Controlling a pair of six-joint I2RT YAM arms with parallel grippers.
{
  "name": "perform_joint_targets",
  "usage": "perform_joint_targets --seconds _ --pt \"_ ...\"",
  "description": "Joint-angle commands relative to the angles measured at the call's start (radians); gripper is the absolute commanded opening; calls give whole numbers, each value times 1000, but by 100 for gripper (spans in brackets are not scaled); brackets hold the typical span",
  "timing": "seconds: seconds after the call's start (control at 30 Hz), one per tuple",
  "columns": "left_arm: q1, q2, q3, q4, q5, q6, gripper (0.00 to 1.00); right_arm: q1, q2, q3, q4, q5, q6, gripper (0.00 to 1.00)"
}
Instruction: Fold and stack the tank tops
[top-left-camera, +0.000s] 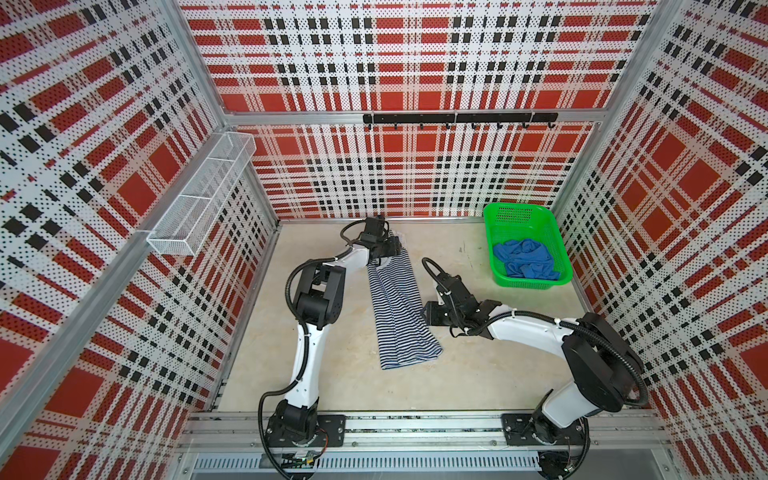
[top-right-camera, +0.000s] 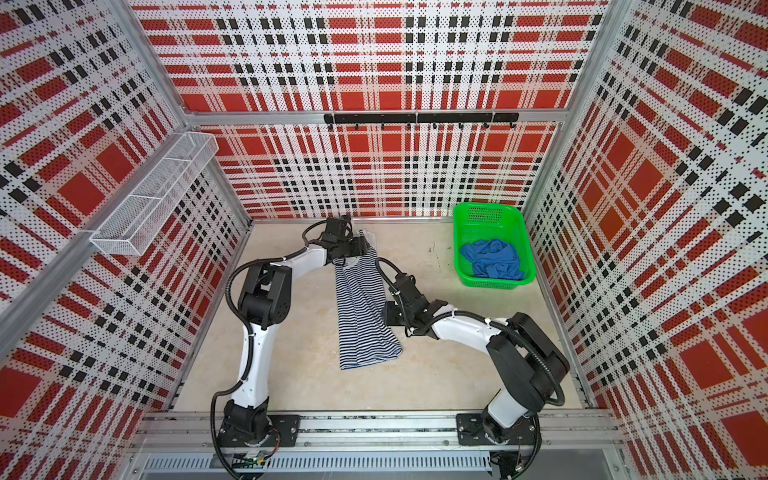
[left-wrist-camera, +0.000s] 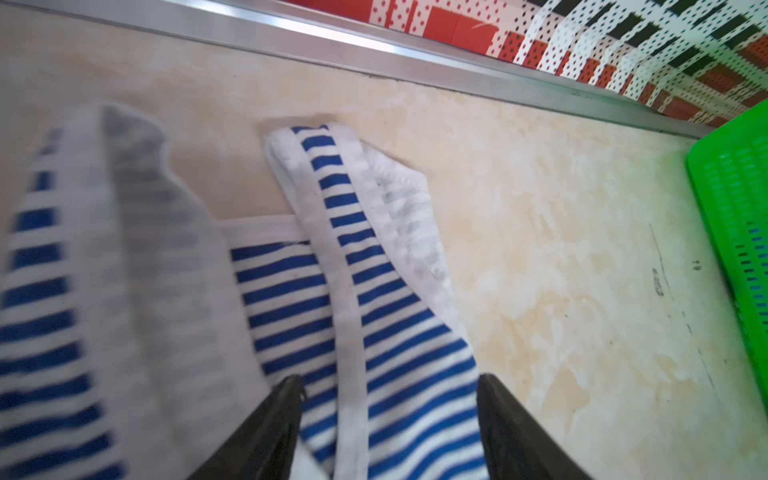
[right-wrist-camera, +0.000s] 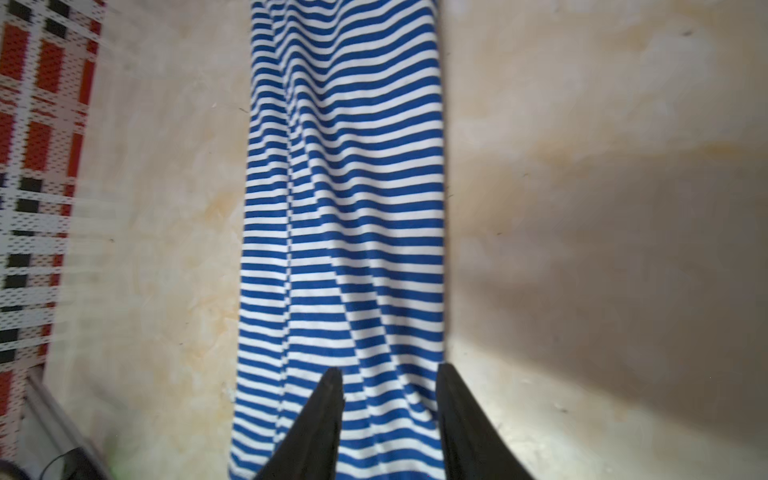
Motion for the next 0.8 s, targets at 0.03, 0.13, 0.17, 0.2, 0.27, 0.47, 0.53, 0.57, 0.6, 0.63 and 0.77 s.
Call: perform_joint_targets --seconds 0.03,0.13,0.17,0.2,0.27,0.47,0.53,0.57,0.6,0.63,0.77 --pt "7 -60 -90 -11 -21 0 67 11 60 0 34 -36 15 35" --pt "-6 -37 -140 28 3 -26 67 31 98 -14 60 -31 39 32" --pt "-13 -27 -151 41 2 -30 66 39 108 -24 69 -25 49 32" --pt "-20 -15 -152 49 3 -30 66 44 117 -35 77 -24 58 31" --pt "-31 21 -139 62 14 -30 66 57 136 -61 107 -34 87 29" --pt "-52 103 -20 79 40 -51 67 91 112 -62 124 -59 118 30" --pt "-55 61 -19 81 30 -39 69 84 57 -56 77 -22 111 35" --pt "-55 26 -29 81 24 -39 72 74 28 -53 42 -14 105 39" --pt "-56 -10 -43 81 23 -13 74 62 5 -52 13 -12 102 42" --pt "-56 -57 -64 81 24 -1 81 47 -18 -54 -16 -18 97 45" --pt "-76 -296 -210 80 -10 30 91 -2 -72 -84 -96 -84 75 50"
